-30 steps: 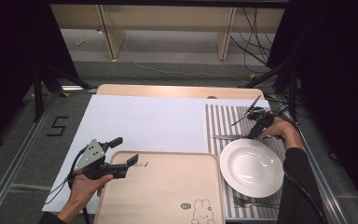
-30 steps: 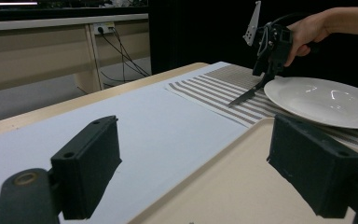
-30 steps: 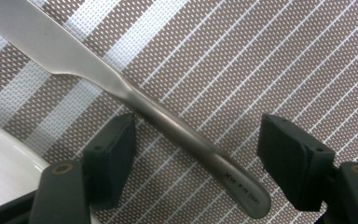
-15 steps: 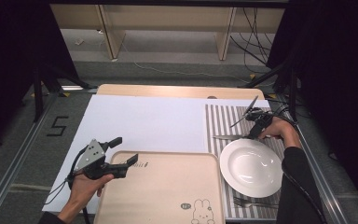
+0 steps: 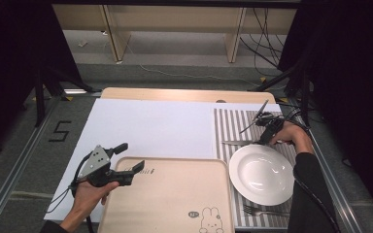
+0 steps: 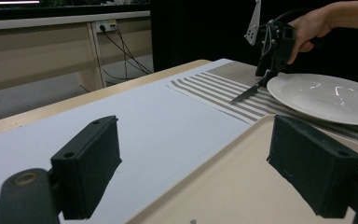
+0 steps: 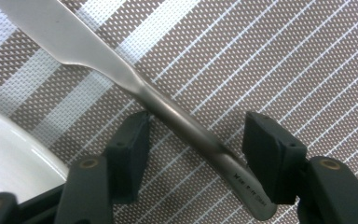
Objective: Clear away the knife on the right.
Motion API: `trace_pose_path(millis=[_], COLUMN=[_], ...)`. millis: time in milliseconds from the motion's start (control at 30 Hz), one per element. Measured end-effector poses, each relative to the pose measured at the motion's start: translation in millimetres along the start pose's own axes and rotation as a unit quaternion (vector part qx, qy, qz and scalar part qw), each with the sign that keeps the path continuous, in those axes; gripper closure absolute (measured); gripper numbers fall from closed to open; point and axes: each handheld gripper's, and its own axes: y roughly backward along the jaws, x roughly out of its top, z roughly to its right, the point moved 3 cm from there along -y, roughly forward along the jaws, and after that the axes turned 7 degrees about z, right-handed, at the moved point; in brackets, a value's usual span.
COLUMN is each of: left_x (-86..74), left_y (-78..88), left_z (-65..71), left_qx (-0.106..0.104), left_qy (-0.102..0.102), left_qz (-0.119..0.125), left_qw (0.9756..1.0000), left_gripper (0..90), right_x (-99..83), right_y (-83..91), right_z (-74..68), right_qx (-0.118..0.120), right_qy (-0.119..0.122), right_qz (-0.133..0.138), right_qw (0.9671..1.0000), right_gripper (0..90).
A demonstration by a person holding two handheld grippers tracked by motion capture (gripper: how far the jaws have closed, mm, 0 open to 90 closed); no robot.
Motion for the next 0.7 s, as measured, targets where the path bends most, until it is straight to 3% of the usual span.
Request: trace_pose_path(millis=[500,533,700], left_x=[-0.6,-0.6,-0.7], left_y=[-0.7,-0.6,-0.9], left_z=[1.7,1.8,2.2], left_qx=[-0.006,-0.006,-0.007], left_qy=[-0.003,-0.003,-0.003], left_qz=[-0.003,-0.003,-0.003], left_qw=[1.0000,1.0000,1.0000], left_gripper=[15.9,15.8,15.9], right_x=[-0.8,-0.4,-1.4], right_y=[0.6,1.2,1.4], right_z=[-2.2,-4.4,-3.9], right_qx=[0.007,0.009,0.012], right_qy=[-0.001,-0.017,0.003], right_qz=[0.003,0.001,0.009], right_qw=[1.0000,0.9998,0.9999], right_gripper=[50.8,52.0,55.7])
